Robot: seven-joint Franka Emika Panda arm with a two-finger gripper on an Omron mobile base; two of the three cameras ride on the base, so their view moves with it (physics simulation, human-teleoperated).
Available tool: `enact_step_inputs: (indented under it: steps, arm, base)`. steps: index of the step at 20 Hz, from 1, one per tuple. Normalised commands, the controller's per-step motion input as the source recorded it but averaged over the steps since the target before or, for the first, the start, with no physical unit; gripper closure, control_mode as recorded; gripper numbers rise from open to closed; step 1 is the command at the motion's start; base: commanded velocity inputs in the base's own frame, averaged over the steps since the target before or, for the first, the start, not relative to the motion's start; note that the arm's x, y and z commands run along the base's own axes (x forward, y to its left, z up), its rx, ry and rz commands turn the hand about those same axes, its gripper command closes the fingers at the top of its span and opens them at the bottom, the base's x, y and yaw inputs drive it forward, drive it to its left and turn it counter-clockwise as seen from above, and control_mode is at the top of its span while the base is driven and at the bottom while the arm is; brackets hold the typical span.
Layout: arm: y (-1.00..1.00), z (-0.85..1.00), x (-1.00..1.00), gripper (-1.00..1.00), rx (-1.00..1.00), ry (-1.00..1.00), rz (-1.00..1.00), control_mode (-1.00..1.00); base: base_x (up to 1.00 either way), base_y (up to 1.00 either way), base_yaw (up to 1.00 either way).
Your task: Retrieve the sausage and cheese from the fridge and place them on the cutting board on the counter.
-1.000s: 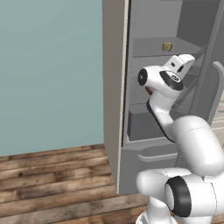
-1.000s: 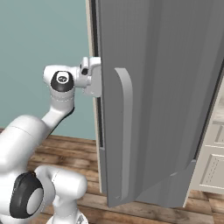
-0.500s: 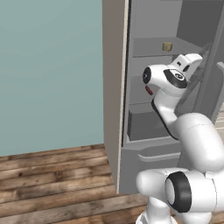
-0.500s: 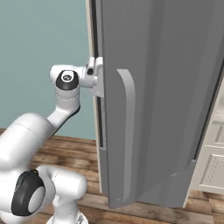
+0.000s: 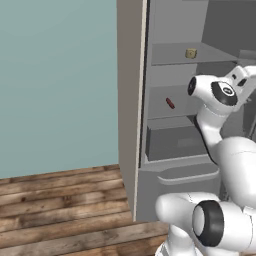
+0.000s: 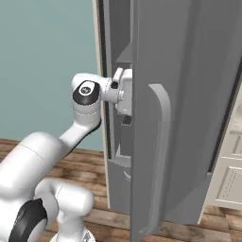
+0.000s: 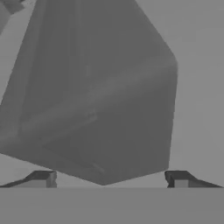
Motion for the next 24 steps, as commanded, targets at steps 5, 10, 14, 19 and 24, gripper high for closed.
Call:
enact_step_inputs:
  steps: [5,10,14,19,24]
  arm:
    - [-0.87,-0.12,-0.6,-1.0,0.0,-0.02,-0.1,-1.0]
    - [-0.22,0.0,-0.68,-1.0,0.0,-0.16,-0.04,-1.0]
    - [0.47,0.07,-0.85,-1.0,0.01,-0.27,-0.1,-1.0]
    - [0.99,0.13,-0.46,-1.0,0.0,-0.19,-0.05,-1.0]
    - [1.0,-0.06,0.0,-1.0,0.02,-0.09,-0.01,-1.0]
  base:
    - [0.0,0.0,0.0]
    - [0.0,0.0,0.0]
    - [0.0,0.0,0.0]
    - [0.0,0.0,0.0]
    - [0.0,0.0,0.0]
